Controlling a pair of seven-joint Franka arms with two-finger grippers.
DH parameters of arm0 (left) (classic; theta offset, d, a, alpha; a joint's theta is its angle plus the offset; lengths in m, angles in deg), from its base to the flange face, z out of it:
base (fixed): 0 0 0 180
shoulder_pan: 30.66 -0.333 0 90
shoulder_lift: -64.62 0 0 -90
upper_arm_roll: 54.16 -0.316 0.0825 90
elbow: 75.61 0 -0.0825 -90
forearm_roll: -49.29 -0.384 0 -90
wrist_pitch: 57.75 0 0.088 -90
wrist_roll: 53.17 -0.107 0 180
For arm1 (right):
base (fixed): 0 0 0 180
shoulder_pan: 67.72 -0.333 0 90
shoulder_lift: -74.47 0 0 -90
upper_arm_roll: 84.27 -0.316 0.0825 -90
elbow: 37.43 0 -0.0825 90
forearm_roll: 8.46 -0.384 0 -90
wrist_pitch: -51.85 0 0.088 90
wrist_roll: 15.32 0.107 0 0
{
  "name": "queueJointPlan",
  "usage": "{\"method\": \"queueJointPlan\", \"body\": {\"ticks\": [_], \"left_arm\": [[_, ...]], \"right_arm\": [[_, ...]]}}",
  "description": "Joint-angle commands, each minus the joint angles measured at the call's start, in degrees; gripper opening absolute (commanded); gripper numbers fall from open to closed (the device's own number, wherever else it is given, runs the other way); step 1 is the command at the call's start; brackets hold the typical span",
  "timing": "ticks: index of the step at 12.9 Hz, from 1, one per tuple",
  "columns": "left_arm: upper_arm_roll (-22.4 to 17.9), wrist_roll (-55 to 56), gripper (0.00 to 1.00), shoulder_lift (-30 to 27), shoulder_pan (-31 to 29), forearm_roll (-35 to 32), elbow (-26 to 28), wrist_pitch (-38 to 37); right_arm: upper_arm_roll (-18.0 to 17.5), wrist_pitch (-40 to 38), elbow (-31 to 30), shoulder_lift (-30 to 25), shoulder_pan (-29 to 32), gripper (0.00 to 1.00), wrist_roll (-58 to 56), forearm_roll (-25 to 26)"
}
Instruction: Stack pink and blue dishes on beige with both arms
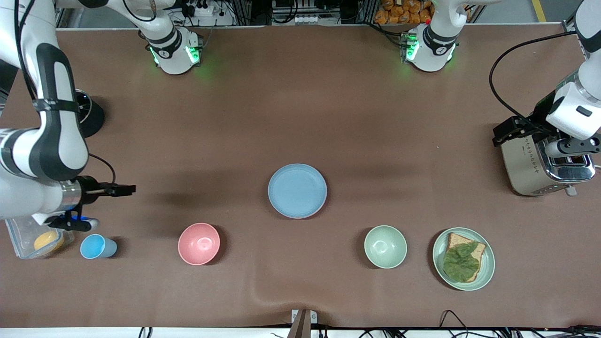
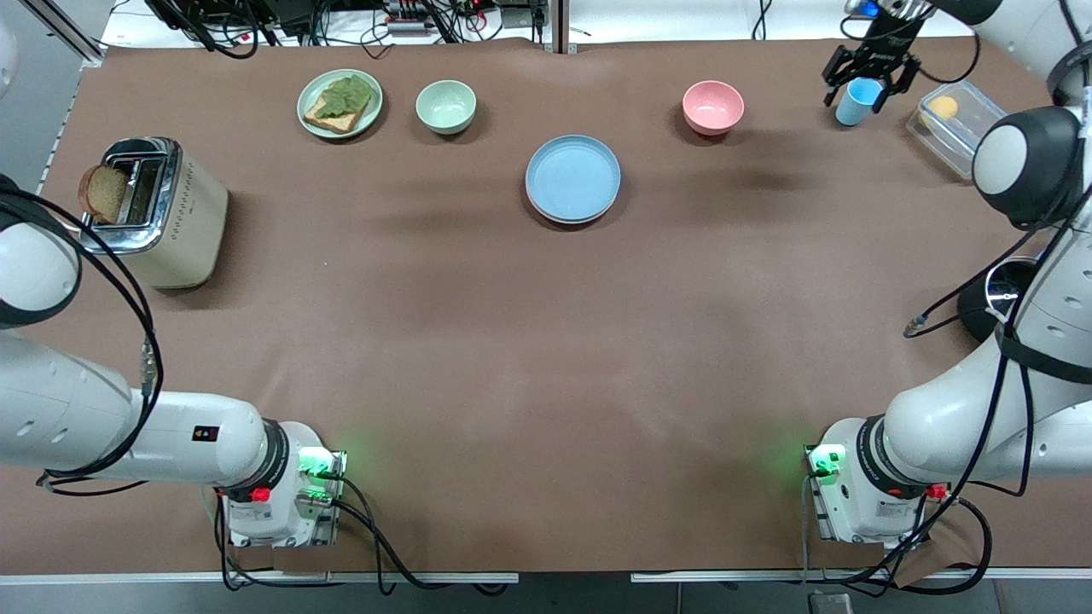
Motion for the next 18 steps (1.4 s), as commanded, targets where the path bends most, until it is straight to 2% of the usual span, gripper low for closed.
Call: {"method": "queueJointPlan", "body": {"ticks": [1, 4, 7, 10, 18], "left_arm": [[0.2, -0.11, 1.0, 0.27, -0.13, 0.08, -1.11, -1.28], [0.2, -0.2, 1.0, 0.27, -0.12, 0.08, -1.29, -1.28], [0.2, -0.11, 1.0, 0.18, -0.12, -0.01, -1.37, -1.28], [0.2, -0.11, 1.0, 0.27, -0.12, -0.1, -1.37, -1.28], [0.28, 0.06, 1.0, 0.27, 0.4, -0.45, -1.46, -1.28]], "right_arm": [[-0.65, -0.16, -7.75, -10.85, -1.08, 1.0, 0.4, 3.71], [0.23, -2.18, -12.51, -20.61, -0.82, 1.0, 0.31, 3.8], [0.66, -6.66, -12.26, -26.16, -0.91, 1.0, 1.54, 4.07], [0.67, -6.93, -9.54, -27.67, -0.74, 1.0, 1.63, 4.33], [0.84, -5.88, -9.27, -27.06, -0.91, 1.0, 1.63, 4.77]]}}
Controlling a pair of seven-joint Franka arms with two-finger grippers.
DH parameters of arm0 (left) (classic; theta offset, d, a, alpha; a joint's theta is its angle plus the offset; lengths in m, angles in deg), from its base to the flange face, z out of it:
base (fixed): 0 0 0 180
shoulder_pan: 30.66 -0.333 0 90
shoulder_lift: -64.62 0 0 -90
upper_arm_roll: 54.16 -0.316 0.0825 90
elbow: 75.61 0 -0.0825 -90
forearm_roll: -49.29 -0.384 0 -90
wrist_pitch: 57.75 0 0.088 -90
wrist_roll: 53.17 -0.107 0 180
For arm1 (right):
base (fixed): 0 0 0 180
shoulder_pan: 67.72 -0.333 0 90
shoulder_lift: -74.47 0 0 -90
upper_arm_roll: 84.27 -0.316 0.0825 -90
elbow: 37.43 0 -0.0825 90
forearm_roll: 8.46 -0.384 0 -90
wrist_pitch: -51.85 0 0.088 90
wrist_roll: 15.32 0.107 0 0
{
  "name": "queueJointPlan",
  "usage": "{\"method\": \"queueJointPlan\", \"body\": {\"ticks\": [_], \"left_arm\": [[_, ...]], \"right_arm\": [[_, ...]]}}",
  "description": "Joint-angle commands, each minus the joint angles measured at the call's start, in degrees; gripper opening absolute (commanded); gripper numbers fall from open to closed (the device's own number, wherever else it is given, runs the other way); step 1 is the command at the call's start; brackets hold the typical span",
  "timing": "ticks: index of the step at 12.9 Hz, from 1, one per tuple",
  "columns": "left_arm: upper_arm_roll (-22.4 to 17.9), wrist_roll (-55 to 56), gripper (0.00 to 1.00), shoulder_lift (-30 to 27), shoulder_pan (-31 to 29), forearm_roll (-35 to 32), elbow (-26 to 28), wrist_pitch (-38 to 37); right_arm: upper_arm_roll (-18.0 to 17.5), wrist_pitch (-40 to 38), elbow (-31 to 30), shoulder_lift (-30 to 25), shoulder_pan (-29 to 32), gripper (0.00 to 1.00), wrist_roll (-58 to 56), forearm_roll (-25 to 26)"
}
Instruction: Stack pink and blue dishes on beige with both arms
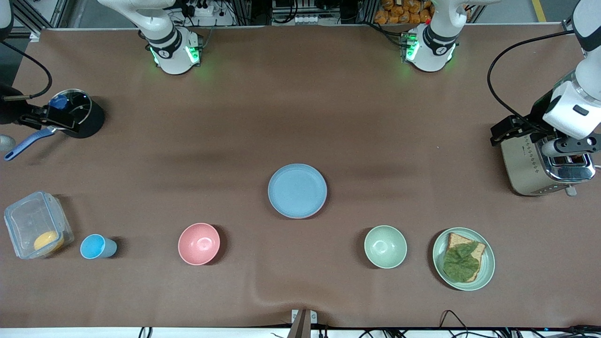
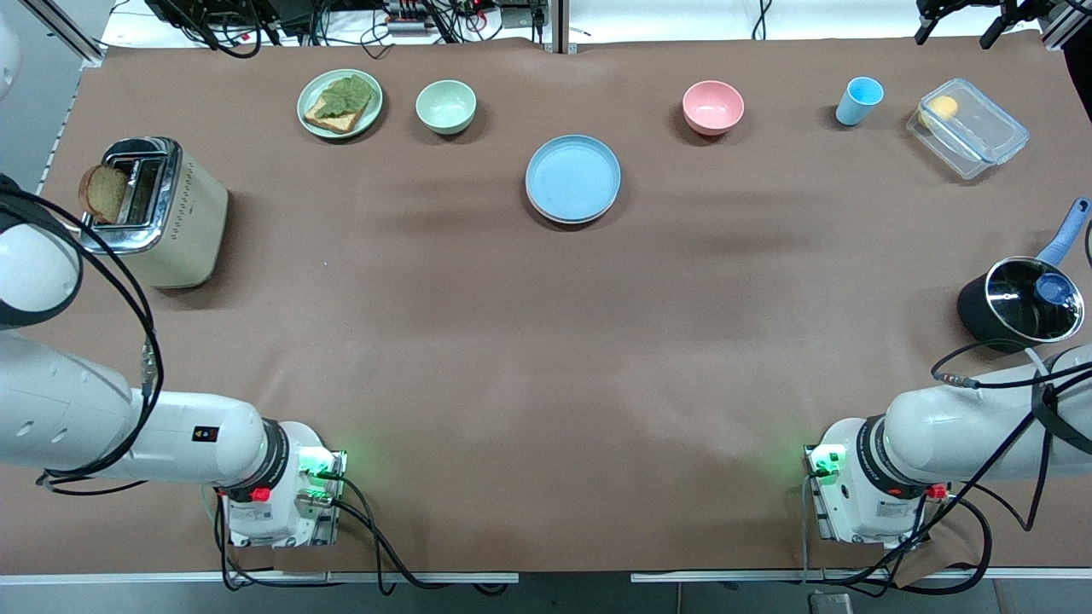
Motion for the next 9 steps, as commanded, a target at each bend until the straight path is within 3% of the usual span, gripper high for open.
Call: {"method": "queueJointPlan", "body": {"ticks": [1, 9], "left_arm": [[0.02, 0.15, 1.0, 0.24, 0.04, -0.54, -1.15, -1.2], [0.02, 0.32, 1.0, 1.47, 0.04, -0.54, -1.32, -1.2]], "right_arm": [[-0.3, 0.22, 0.39, 0.2, -0.01, 1.0, 0.97, 1.19], [-0.3, 1.44, 2.24, 1.08, -0.18, 1.0, 1.15, 1.1]]}}
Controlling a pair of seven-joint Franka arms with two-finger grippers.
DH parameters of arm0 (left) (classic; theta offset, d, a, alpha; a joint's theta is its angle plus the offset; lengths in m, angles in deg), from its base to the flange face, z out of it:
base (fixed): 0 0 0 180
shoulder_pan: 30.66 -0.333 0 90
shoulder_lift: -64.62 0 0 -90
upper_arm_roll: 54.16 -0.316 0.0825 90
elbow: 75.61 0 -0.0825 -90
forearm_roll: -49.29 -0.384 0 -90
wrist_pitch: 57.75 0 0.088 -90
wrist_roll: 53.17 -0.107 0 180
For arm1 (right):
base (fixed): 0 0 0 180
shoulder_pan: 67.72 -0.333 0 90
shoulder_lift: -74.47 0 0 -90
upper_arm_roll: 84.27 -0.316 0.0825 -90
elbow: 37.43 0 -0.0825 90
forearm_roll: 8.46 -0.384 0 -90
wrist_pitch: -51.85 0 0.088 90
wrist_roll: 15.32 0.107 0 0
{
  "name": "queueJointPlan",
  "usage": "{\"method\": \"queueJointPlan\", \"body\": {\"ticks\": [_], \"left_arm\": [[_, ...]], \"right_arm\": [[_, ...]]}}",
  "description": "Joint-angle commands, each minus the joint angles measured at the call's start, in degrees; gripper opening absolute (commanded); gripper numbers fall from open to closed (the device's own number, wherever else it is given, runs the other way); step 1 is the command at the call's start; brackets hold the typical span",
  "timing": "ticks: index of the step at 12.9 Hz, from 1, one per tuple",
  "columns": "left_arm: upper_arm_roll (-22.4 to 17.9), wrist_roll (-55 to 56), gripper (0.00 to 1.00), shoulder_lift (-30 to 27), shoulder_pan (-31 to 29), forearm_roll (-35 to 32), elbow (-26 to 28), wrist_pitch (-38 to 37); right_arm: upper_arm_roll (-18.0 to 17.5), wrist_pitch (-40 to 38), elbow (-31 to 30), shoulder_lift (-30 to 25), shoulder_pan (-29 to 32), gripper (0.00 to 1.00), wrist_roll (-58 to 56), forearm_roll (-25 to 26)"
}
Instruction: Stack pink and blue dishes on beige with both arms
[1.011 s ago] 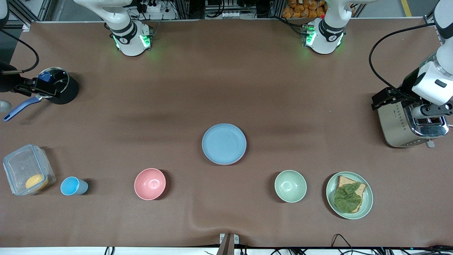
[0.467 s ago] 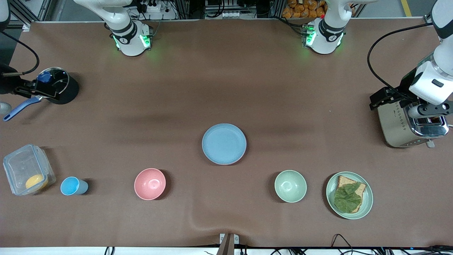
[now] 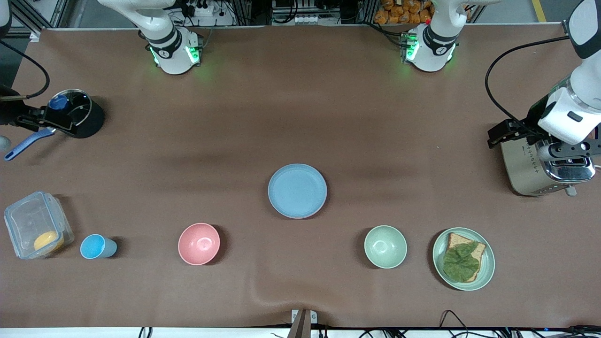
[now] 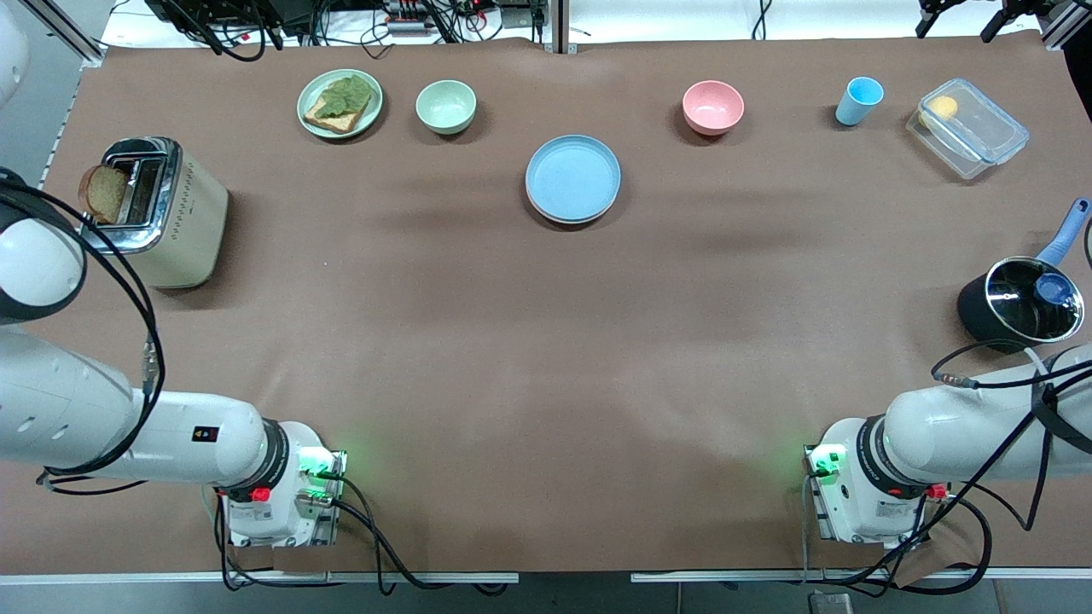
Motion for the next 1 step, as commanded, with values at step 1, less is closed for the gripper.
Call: {"method": "queueJointPlan", "body": {"ticks": [1], "left_arm": [[0.07, 0.32, 1.0, 0.36, -0.01, -0.54, -1.59, -1.09]], "right_arm": [[-0.27, 0.29, 1.53, 0.85, -0.1, 1.0, 1.11, 1.09]]}}
